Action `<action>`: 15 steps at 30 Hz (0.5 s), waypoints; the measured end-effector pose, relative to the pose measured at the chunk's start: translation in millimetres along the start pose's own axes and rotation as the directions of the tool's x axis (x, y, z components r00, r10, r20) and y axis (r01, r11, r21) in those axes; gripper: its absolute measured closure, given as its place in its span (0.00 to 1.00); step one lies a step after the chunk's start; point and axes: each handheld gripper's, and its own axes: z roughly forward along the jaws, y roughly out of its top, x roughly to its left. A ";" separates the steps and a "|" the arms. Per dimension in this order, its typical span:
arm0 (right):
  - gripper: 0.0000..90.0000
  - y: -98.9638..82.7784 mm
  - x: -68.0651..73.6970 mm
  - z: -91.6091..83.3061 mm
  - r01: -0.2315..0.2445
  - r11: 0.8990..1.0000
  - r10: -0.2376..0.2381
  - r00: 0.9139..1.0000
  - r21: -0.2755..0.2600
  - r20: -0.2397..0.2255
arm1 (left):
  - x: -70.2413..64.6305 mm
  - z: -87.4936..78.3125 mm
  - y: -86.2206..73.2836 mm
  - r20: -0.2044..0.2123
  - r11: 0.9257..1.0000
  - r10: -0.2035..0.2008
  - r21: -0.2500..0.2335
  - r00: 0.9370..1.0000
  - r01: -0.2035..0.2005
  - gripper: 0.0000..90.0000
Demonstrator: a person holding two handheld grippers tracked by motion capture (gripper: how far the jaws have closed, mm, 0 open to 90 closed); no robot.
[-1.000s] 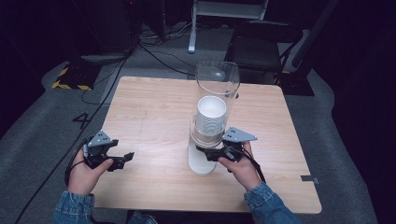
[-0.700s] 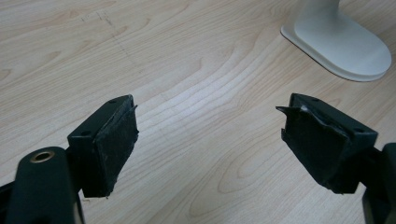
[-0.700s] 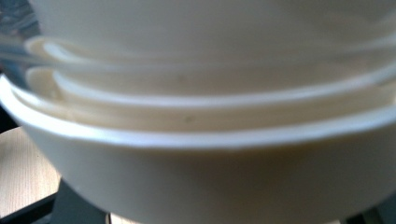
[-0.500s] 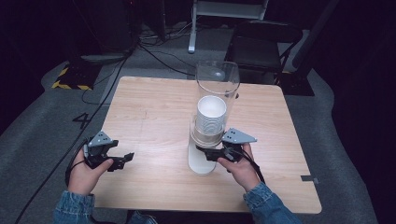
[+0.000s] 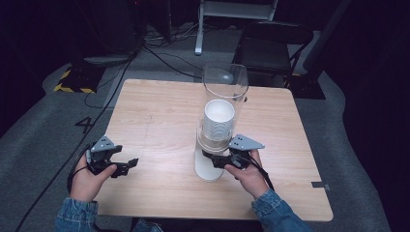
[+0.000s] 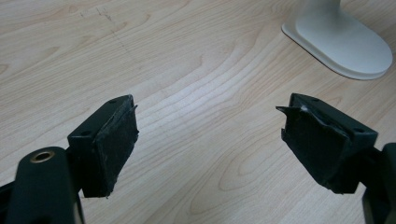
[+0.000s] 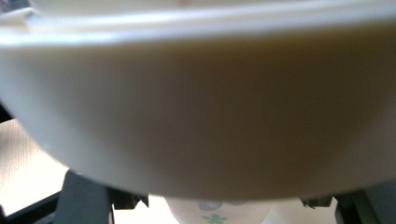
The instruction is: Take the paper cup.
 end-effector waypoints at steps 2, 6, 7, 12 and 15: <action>0.36 -0.6 -0.2 0.1 0.006 1.000 -0.006 1.000 -0.002 0.002 | -0.1 0.6 -0.3 0.002 1.000 -0.009 -0.003 1.000 0.009 0.20; 0.37 -1.3 -0.1 -0.4 0.007 1.000 -0.007 1.000 0.000 0.001 | -0.2 1.6 0.9 0.004 1.000 -0.002 -0.002 1.000 0.002 0.20; 0.37 -1.5 0.1 -0.9 0.011 1.000 -0.011 1.000 0.001 0.006 | -0.9 2.3 1.5 0.005 1.000 -0.002 -0.004 1.000 0.002 0.20; 0.37 -2.1 0.1 -1.2 0.015 1.000 -0.015 1.000 0.002 0.010 | -1.7 3.0 2.2 0.009 1.000 -0.002 -0.003 1.000 0.002 0.20; 0.37 -2.3 0.0 -0.9 0.025 1.000 -0.025 1.000 0.002 0.015 | -1.5 2.7 2.4 0.009 1.000 0.002 -0.003 1.000 -0.002 0.20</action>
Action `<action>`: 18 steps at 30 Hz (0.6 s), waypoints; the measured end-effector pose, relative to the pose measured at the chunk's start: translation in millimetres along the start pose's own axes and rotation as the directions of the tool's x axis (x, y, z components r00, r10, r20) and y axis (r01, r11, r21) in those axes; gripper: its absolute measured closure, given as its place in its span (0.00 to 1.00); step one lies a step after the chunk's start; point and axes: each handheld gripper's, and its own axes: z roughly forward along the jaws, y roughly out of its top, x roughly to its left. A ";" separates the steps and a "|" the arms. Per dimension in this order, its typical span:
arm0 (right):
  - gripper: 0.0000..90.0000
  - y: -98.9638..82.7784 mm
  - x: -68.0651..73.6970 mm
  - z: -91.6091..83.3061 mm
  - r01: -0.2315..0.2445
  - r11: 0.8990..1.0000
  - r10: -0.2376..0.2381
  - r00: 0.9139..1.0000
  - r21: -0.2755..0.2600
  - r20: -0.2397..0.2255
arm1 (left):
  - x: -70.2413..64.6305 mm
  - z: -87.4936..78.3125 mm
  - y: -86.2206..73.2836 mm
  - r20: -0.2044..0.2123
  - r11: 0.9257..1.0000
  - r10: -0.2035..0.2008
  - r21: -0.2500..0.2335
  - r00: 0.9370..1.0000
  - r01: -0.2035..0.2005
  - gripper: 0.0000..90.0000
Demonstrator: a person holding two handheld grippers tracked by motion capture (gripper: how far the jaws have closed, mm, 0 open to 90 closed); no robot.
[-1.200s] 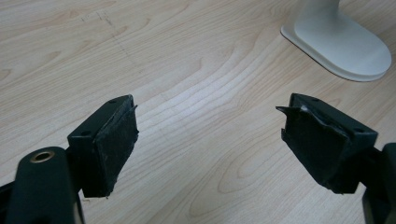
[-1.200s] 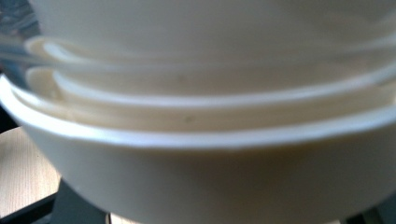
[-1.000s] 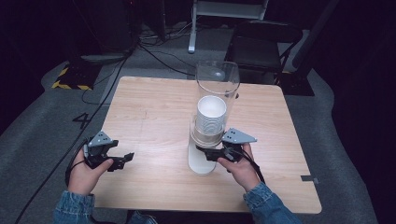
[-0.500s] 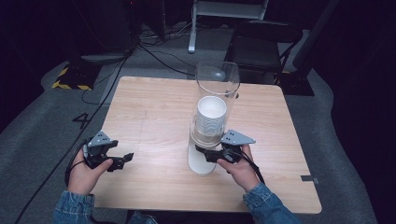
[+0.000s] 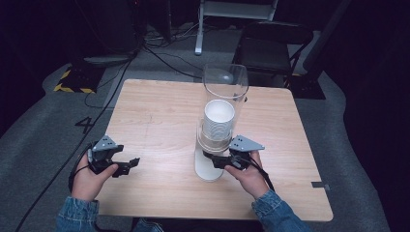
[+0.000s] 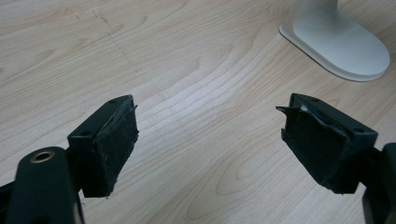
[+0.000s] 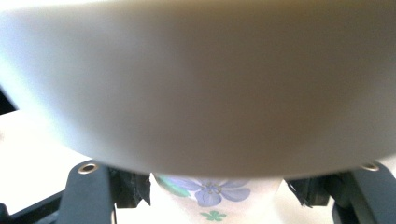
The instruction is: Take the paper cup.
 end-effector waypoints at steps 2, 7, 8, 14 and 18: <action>0.38 -0.2 -0.8 0.4 0.014 1.000 -0.014 1.000 -0.004 0.004 | -0.2 0.0 0.0 0.001 1.000 0.000 0.000 1.000 0.000 0.20; 0.38 -0.7 -1.6 0.8 0.027 1.000 -0.027 1.000 -0.004 0.008 | -0.3 0.2 -0.2 0.000 1.000 -0.001 0.000 1.000 0.001 0.20; 0.38 -0.9 -1.6 0.9 0.027 1.000 -0.027 1.000 -0.005 0.008 | -0.3 0.3 -0.2 0.000 1.000 -0.002 0.000 1.000 0.002 0.20; 0.38 -1.8 -0.3 1.4 0.029 1.000 -0.028 1.000 -0.006 0.012 | -0.2 0.4 0.0 0.001 1.000 0.002 0.000 1.000 -0.002 0.20; 0.38 -2.1 -1.6 1.9 0.048 0.999 -0.048 0.999 -0.008 0.014 | -0.5 0.4 0.1 0.003 1.000 0.002 0.000 1.000 -0.002 0.20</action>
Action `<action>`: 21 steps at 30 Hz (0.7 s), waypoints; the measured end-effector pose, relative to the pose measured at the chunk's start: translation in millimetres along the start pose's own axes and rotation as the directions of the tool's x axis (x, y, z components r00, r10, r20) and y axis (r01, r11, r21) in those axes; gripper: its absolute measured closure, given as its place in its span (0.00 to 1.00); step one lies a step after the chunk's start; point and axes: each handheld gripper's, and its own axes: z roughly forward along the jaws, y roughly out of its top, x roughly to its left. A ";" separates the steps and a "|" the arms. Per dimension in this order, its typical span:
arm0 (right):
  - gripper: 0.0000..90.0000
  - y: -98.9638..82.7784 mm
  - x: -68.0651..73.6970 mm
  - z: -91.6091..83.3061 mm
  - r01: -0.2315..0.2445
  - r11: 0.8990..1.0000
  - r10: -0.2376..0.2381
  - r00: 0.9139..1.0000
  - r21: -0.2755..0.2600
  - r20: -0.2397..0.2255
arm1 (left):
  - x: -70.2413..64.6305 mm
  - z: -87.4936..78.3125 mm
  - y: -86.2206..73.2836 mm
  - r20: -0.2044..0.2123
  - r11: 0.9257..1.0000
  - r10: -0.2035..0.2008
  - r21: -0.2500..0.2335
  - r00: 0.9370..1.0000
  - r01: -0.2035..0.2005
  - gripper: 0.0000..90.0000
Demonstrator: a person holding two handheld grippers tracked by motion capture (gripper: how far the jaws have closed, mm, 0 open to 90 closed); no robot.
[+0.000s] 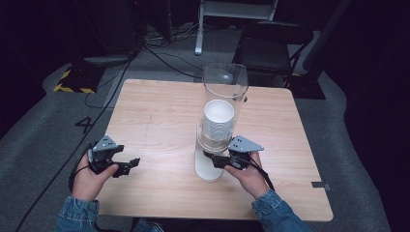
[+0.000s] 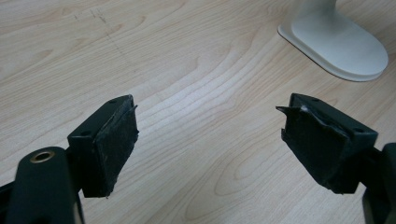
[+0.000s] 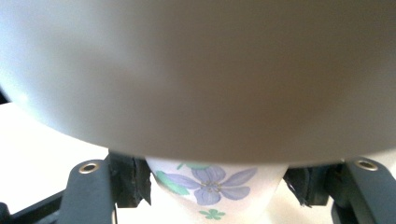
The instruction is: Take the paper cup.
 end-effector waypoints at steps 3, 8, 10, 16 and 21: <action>0.38 -0.3 -0.8 0.4 0.012 1.000 -0.012 1.000 0.000 0.000 | -0.2 -0.3 -0.1 0.001 1.000 -0.004 0.001 1.000 0.004 0.20; 0.38 -0.8 -1.5 0.9 0.019 1.000 -0.019 1.000 -0.004 -0.002 | -0.1 -0.2 0.0 0.001 1.000 -0.002 -0.001 1.000 0.002 0.20; 0.38 -0.9 -1.4 1.0 0.018 1.000 -0.018 1.000 -0.004 -0.001 | -0.3 -0.1 0.0 0.003 1.000 -0.001 -0.001 1.000 0.001 0.20; 0.38 -1.6 -2.7 0.8 0.034 0.999 -0.034 0.999 0.010 0.001 | -0.4 -0.8 0.1 0.004 1.000 -0.006 -0.003 1.000 0.006 0.20; 0.38 -1.9 -1.7 0.7 0.022 1.000 -0.022 1.000 0.009 -0.003 | 0.2 -0.5 0.0 0.002 1.000 -0.006 -0.003 1.000 0.006 0.20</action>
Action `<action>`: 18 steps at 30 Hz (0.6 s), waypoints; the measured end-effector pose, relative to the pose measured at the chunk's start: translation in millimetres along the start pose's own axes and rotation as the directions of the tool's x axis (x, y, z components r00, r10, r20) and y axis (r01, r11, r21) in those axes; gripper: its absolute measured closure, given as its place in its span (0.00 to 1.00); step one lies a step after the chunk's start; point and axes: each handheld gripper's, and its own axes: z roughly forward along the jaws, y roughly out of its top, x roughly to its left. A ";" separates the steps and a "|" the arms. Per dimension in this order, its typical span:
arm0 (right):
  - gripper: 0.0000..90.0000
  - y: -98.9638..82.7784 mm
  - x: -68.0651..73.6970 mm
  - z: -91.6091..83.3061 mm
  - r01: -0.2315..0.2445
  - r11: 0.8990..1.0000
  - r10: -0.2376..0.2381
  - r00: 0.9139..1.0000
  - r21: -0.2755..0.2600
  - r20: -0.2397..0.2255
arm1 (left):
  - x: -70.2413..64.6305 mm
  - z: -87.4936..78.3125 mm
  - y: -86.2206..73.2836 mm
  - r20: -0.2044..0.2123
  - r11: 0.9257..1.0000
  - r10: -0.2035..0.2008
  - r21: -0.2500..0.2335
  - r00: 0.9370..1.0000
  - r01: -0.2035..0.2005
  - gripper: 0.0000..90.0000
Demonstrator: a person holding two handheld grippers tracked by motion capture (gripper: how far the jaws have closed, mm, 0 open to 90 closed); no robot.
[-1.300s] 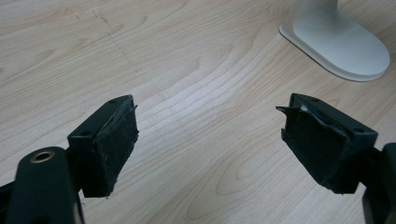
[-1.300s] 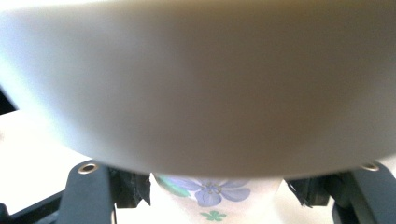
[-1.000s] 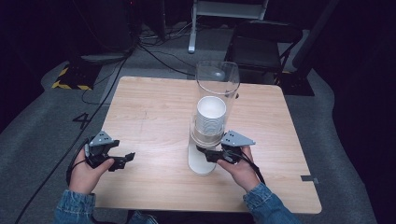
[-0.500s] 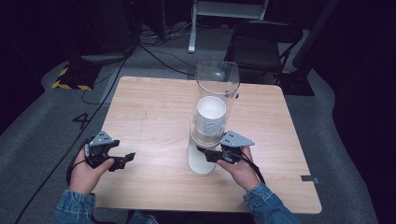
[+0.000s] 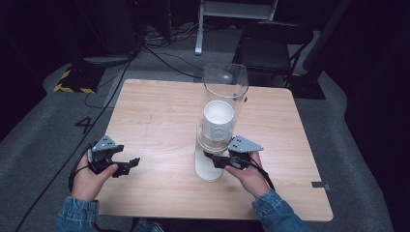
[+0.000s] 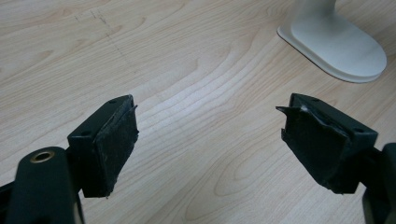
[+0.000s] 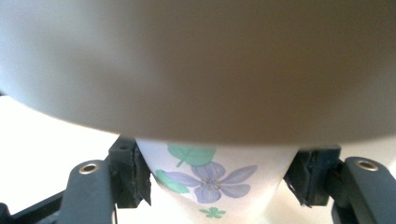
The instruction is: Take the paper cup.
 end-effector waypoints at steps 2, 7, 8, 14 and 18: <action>0.39 -8.6 3.1 3.3 -0.031 0.997 0.031 1.000 0.071 -0.001 | -0.2 0.0 0.0 0.001 1.000 0.000 0.002 1.000 0.000 0.20; 0.38 -16.0 0.9 3.4 -0.036 0.996 0.037 0.999 0.077 -0.011 | 0.2 -1.4 0.7 0.002 1.000 -0.002 -0.003 1.000 0.002 0.20; 0.38 -16.4 0.7 3.1 -0.040 0.997 0.041 0.999 0.073 -0.011 | 0.6 -1.3 0.6 0.002 1.000 -0.003 -0.003 1.000 0.003 0.20; 0.37 -19.9 2.6 1.9 -0.018 0.994 0.020 1.000 0.107 -0.014 | 1.3 0.4 0.3 0.003 1.000 0.000 0.005 1.000 0.000 0.20; 0.37 -24.8 0.8 -0.1 -0.016 0.989 0.018 1.000 0.146 -0.011 | 1.5 1.0 0.6 0.006 1.000 -0.004 0.001 1.000 0.004 0.20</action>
